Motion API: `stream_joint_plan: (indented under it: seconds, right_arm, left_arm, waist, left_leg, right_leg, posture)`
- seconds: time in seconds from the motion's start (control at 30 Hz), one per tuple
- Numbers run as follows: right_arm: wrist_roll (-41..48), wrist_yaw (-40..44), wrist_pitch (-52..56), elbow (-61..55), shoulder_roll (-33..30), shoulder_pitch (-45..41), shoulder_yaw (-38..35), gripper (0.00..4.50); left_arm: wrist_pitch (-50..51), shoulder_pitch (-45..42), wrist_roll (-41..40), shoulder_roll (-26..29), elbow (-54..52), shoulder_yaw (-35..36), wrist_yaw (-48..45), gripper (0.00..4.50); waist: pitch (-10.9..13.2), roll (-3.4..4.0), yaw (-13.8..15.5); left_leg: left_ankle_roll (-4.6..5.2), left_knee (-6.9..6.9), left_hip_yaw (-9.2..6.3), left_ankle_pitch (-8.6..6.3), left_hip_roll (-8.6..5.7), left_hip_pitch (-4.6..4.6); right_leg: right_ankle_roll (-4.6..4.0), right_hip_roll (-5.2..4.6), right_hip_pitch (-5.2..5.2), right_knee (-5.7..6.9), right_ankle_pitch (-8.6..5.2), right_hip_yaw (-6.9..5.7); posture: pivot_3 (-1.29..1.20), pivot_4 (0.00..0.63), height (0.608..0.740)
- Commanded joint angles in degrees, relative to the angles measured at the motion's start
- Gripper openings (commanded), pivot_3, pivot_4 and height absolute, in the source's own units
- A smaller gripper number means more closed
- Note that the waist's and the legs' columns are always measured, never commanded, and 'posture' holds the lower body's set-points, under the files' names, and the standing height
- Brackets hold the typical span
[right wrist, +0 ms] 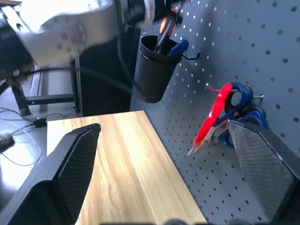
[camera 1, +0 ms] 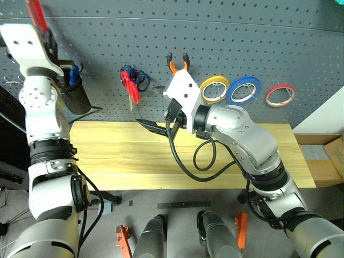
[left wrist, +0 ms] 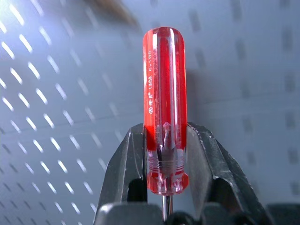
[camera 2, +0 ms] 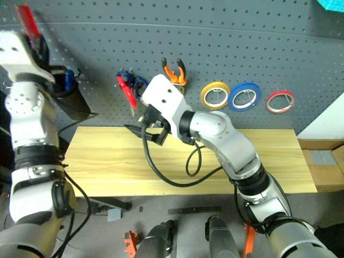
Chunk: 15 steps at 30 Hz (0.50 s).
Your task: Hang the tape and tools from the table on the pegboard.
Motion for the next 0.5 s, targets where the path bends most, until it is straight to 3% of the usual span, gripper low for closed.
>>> stream_joint_plan:
  seconds: [0.03,0.23,0.27,0.5]
  right_arm:
    - [-0.24,-0.03,-1.38,-1.42,0.57,-1.33,-1.26,4.5]
    - [1.34,-0.2,-0.67,-1.87,1.72,-1.44,-3.64,4.5]
    - [1.54,-0.08,-0.69,-2.08,1.73,-1.36,-4.01,4.5]
    - [7.03,1.05,0.27,-7.24,-0.87,3.03,-11.56,4.5]
  left_arm:
    - [-5.11,0.14,-0.87,-0.69,0.25,0.72,0.87,2.14]
    - [-5.54,2.33,-2.47,-2.07,-7.92,1.89,2.62,4.28]
    - [-4.62,2.96,-2.48,-2.17,-10.62,1.82,2.95,4.48]
    - [14.2,10.84,-8.35,-5.0,-37.08,-2.47,-0.82,4.48]
  waist:
    - [-0.03,-0.02,-0.02]
    - [-0.23,-0.12,-0.23]
    - [-0.26,-0.15,-0.25]
    - [-1.99,-0.19,-0.41]
  left_leg:
    - [0.0,0.0,0.01,0.0,0.0,-0.01]
    - [0.0,0.01,0.02,0.0,0.01,-0.02]
    - [0.0,0.01,0.01,0.0,0.02,-0.02]
    - [-0.02,0.02,0.01,0.0,0.0,-0.08]
  right_leg:
    - [0.0,0.0,-0.02,0.0,0.0,0.01]
    - [-0.01,-0.01,-0.04,0.05,0.01,0.03]
    - [-0.02,-0.01,-0.04,0.06,0.01,0.04]
    - [-0.01,-0.01,-0.02,-0.03,0.02,0.04]
  posture:
    - [-0.09,0.156,0.74]
    - [-0.09,0.15,0.74]
    - [-0.1,0.146,0.74]
    - [-0.08,0.116,0.74]
